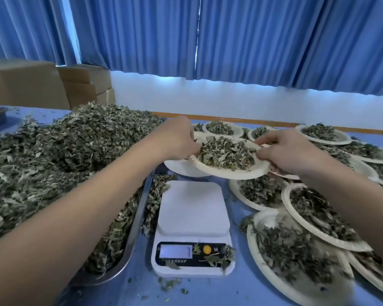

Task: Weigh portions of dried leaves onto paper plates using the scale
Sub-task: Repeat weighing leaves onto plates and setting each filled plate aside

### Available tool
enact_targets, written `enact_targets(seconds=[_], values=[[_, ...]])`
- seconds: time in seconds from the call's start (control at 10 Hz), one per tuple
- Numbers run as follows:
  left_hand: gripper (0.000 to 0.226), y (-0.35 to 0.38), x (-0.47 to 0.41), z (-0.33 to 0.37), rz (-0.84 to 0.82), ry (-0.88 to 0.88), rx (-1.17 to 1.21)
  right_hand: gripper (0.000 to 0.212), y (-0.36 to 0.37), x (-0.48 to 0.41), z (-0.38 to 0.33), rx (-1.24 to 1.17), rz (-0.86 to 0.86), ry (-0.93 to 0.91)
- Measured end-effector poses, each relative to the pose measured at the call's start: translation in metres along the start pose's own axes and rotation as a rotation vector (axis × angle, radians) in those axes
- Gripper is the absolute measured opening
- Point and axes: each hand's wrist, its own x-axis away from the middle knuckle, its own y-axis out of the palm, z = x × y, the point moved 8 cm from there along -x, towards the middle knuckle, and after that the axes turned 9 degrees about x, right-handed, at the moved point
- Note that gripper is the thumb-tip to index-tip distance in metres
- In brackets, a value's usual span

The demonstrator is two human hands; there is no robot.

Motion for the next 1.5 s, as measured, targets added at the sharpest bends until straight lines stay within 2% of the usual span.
enact_targets(seconds=[0.1, 0.2, 0.3, 0.5, 0.6, 0.8, 0.9, 1.0, 1.1, 1.2, 1.3, 1.4, 1.5], values=[[0.019, -0.018, -0.045, 0.031, 0.073, 0.008, 0.002, 0.011, -0.035, -0.038, -0.001, 0.088, 0.063, 0.010], [0.013, -0.019, -0.096, 0.060, 0.074, 0.010, -0.043, 0.009, -0.065, -0.088, 0.000, 0.239, 0.141, -0.005], [0.025, 0.001, -0.142, 0.077, 0.044, 0.001, -0.150, 0.016, -0.073, -0.139, 0.010, 0.419, 0.119, 0.015], [0.017, 0.061, -0.221, 0.062, -0.076, -0.048, -0.217, 0.026, -0.049, -0.217, 0.045, 0.626, 0.011, 0.031], [0.002, 0.079, -0.243, 0.050, -0.121, -0.074, -0.294, 0.026, -0.028, -0.249, 0.060, 0.659, -0.039, 0.038], [0.012, 0.101, -0.281, 0.035, -0.185, -0.107, -0.290, 0.026, -0.006, -0.289, 0.071, 0.728, -0.042, 0.045], [0.014, 0.114, -0.280, 0.029, -0.278, -0.089, -0.356, 0.035, 0.002, -0.297, 0.077, 0.751, -0.056, 0.046], [0.039, 0.117, -0.278, 0.023, -0.238, -0.132, -0.285, 0.018, -0.002, -0.295, 0.079, 0.713, 0.054, 0.079], [0.031, 0.110, -0.269, 0.018, -0.220, -0.063, -0.200, 0.015, -0.002, -0.286, 0.064, 0.679, 0.114, 0.043], [0.015, 0.098, -0.260, 0.007, -0.244, -0.120, 0.004, 0.021, 0.001, -0.275, 0.047, 0.677, 0.131, -0.009], [0.019, 0.086, -0.235, 0.005, -0.285, -0.033, 0.153, 0.024, 0.007, -0.255, 0.020, 0.628, 0.132, -0.101], [0.016, 0.059, -0.202, 0.008, -0.159, 0.185, 0.112, 0.018, 0.022, -0.222, -0.016, 0.541, 0.067, -0.266], [0.012, 0.039, -0.157, 0.005, -0.113, 0.312, 0.081, 0.010, 0.038, -0.183, -0.050, 0.530, 0.025, -0.429]])
